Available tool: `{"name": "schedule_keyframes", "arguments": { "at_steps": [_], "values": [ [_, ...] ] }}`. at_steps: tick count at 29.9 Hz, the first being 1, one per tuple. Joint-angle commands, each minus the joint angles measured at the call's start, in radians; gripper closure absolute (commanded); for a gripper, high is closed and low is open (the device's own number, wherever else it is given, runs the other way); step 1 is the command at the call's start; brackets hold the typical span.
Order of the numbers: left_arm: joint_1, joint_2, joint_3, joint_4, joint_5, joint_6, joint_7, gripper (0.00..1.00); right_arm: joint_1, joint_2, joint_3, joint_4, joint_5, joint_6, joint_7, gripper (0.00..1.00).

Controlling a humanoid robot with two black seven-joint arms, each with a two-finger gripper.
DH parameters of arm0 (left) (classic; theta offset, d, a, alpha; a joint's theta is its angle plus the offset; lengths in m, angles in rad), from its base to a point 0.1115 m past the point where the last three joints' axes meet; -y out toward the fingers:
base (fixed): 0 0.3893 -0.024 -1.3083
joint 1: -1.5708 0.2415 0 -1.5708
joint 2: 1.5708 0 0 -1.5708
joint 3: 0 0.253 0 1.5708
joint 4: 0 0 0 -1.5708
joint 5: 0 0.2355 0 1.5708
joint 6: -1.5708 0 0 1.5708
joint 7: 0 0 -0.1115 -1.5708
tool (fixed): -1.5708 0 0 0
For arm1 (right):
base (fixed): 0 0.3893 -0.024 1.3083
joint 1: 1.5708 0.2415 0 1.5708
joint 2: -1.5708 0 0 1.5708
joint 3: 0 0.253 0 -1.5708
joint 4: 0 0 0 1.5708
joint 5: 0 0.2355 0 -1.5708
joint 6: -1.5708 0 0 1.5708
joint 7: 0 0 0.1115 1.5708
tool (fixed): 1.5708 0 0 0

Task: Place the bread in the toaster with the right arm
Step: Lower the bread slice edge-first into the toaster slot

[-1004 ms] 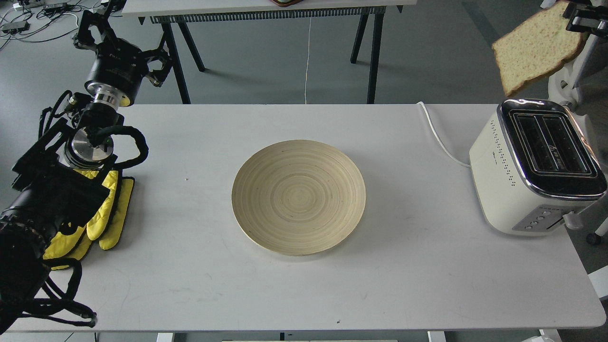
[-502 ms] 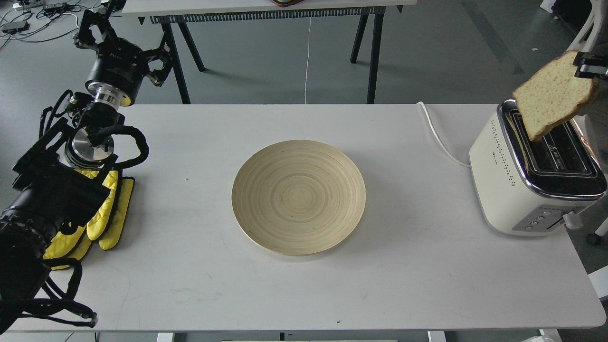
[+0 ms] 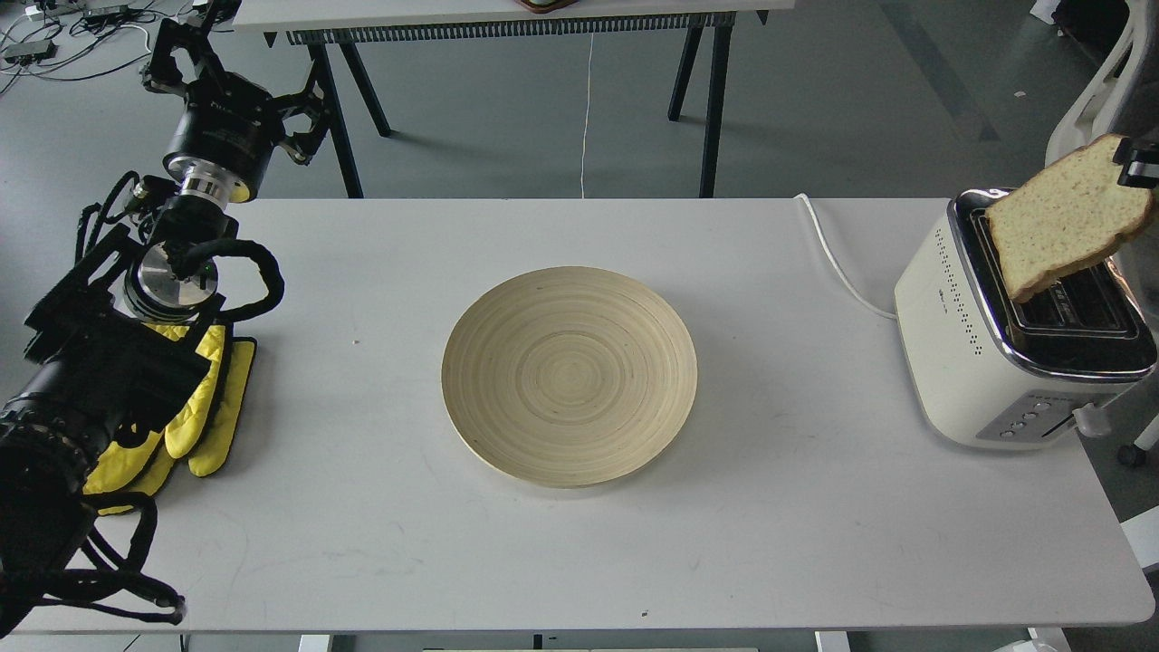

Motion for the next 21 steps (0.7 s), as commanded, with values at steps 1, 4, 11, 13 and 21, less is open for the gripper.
{"name": "schedule_keyframes", "arguments": {
  "at_steps": [1,4,11,13,21],
  "values": [
    [-0.001,-0.002,0.000,0.000,0.000,0.000,0.000,0.00,-0.011,-0.001,-0.001,-0.001,-0.002,-0.001,-0.006,1.00],
    [-0.001,0.000,0.000,0.000,0.000,0.000,0.000,0.00,-0.013,-0.001,-0.003,-0.002,-0.003,-0.001,-0.007,1.00],
    [-0.001,0.000,0.000,0.000,0.000,0.000,0.000,0.00,-0.012,-0.004,0.005,-0.001,-0.002,-0.001,-0.007,1.00],
    [-0.001,0.000,0.000,0.000,0.000,0.000,0.000,0.00,-0.012,-0.004,0.005,-0.001,-0.002,-0.001,-0.007,1.00],
    [-0.001,0.000,0.000,0.000,0.000,0.000,0.000,0.00,-0.012,-0.024,0.011,-0.001,0.000,0.001,-0.007,1.00]
  ]
}}
